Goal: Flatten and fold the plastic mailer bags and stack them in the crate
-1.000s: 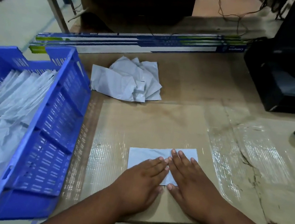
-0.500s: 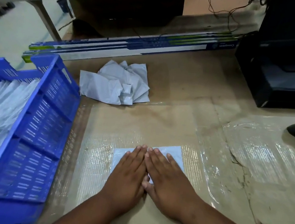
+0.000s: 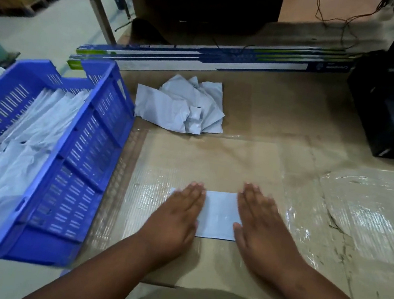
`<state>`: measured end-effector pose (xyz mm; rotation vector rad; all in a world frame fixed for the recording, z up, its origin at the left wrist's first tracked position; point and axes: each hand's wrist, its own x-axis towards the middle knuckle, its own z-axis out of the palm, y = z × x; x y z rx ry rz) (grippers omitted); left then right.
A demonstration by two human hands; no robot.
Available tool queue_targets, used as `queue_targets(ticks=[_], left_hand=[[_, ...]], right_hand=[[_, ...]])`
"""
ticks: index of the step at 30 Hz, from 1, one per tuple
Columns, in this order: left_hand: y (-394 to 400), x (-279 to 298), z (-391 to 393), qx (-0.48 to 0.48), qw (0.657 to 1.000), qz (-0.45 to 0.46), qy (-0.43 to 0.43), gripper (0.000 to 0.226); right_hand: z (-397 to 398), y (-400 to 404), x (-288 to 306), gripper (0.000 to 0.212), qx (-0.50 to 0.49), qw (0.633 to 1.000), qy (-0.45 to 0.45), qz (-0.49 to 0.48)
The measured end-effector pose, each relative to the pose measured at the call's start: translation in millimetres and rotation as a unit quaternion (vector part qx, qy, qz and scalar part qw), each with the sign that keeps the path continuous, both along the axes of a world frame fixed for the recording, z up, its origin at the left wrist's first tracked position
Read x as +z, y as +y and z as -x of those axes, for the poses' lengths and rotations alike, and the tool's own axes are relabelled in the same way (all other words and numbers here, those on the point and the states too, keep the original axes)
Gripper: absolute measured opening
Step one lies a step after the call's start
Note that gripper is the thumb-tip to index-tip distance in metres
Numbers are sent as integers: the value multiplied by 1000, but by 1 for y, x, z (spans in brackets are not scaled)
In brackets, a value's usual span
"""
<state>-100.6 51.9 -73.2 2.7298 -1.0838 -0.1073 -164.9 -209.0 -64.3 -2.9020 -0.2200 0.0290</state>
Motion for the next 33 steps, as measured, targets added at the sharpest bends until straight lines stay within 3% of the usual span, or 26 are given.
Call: queue_targets(ticks=[2, 5, 10, 14, 18, 22, 28, 30, 33], left_hand=[[-20, -4, -2, -44, 998, 33, 26, 66], [-20, -7, -2, -56, 998, 6, 2, 65], [17, -12, -3, -16, 999, -13, -43, 73], [37, -8, -8, 29, 998, -60, -3, 84], [15, 26, -18, 68, 991, -95, 58, 93], [-16, 57, -47, 81, 979, -180, 50, 100], [-38, 73, -70, 77, 955, -271, 90, 84], [-36, 75, -72, 76, 955, -265, 113, 72], [-27, 82, -72, 113, 964, -159, 180, 42]], right_hand=[[-15, 32, 1, 75, 78, 996, 23, -45], [-24, 48, -9, 71, 130, 991, 31, -22], [-6, 10, -26, 74, 84, 996, 20, 23], [-1, -18, -18, 72, 16, 997, 71, 40], [-9, -29, -1, 78, 6, 994, 106, 26], [-41, -28, 23, 78, 36, 995, 86, 22], [-82, -9, 42, 86, 97, 988, 119, 28], [-87, -5, 44, 71, 97, 987, 122, 42], [-93, -4, 43, 42, 102, 986, 129, 17]])
